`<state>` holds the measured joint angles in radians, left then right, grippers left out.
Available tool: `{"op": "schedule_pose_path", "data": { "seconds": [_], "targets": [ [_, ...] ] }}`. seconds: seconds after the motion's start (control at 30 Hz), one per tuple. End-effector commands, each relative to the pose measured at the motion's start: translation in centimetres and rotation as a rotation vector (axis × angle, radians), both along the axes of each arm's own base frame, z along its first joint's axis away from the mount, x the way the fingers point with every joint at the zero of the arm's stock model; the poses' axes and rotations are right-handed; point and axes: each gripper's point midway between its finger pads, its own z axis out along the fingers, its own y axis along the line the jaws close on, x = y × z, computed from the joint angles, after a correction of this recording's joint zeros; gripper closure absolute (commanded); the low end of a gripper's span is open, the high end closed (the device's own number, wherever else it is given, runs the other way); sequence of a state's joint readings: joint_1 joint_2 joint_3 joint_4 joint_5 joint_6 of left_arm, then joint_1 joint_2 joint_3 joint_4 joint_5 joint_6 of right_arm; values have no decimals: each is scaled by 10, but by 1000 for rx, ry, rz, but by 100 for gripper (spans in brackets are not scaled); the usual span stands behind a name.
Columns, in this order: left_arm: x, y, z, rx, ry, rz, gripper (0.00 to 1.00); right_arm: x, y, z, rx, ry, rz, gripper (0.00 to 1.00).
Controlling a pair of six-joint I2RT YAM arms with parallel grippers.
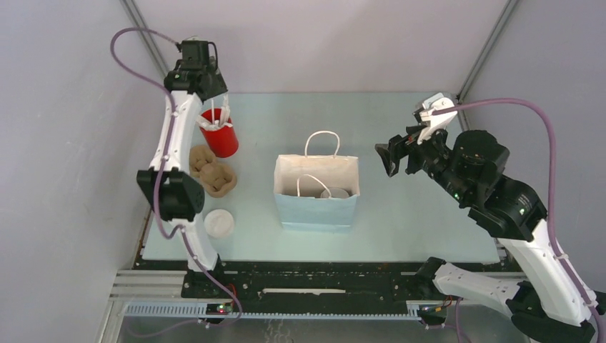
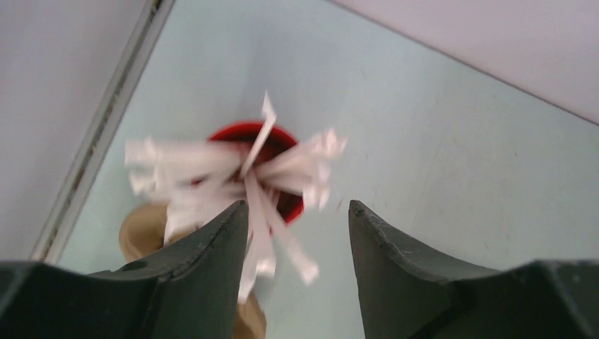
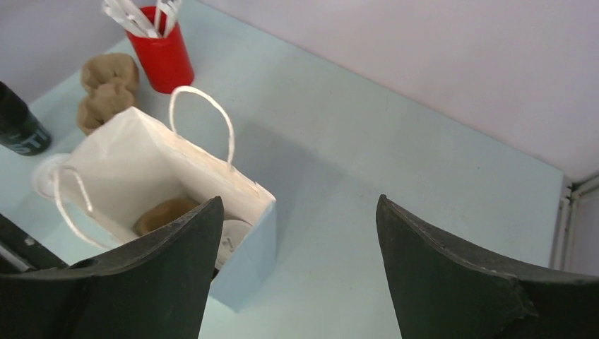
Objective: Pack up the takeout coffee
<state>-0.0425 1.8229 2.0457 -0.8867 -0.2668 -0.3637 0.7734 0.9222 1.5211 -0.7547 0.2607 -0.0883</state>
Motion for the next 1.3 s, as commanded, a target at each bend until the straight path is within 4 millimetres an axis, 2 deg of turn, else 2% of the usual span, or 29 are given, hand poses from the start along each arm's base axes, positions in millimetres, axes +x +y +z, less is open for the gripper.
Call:
{"op": "schedule_pose_path", "data": {
  "seconds": [0.0, 0.13, 0.33, 0.53, 0.63, 0.67, 0.7, 0.77, 0.83, 0.9, 1.03, 1.13, 1.2, 1.27],
  "targets": [
    [38, 24, 34, 133, -76, 32, 41, 9, -7, -9, -43, 15, -34, 12],
    [59, 40, 9, 136, -55, 85, 40, 16, -10, -12, -55, 37, -45, 12],
    [80, 35, -34, 112, -4, 62, 41, 30, -15, -10, -73, 47, -63, 12],
    [90, 45, -56, 154, 21, 88, 56, 36, -15, -11, -81, 64, -61, 13],
    [97, 47, -58, 169, 8, 92, 67, 36, -15, -9, -83, 61, -58, 13],
    [99, 47, -57, 172, 3, 89, 71, 36, -16, -9, -84, 58, -59, 13],
    [101, 47, -55, 173, -2, 88, 80, 36, -16, -8, -83, 57, -58, 13],
    [99, 46, -39, 165, -22, 88, 93, 35, -16, -5, -81, 52, -52, 13],
    [92, 44, -15, 150, -64, 84, 100, 34, -16, -2, -76, 45, -50, 14],
    [79, 47, 15, 165, -109, 96, 100, 34, -15, 1, -67, 35, -45, 14],
    [40, 48, 88, 179, -226, 109, 100, 31, -9, 6, -31, 19, -15, 15],
    [-1, 44, 150, 170, -351, 113, 100, 27, -5, 8, 2, 12, 8, 15],
    [-31, 35, 187, 117, -447, 99, 100, 23, -4, 7, 20, 7, 20, 15],
    [-60, 14, 221, 25, -549, 17, 100, 20, -4, 7, 35, 0, 28, 15]
  ]
}}
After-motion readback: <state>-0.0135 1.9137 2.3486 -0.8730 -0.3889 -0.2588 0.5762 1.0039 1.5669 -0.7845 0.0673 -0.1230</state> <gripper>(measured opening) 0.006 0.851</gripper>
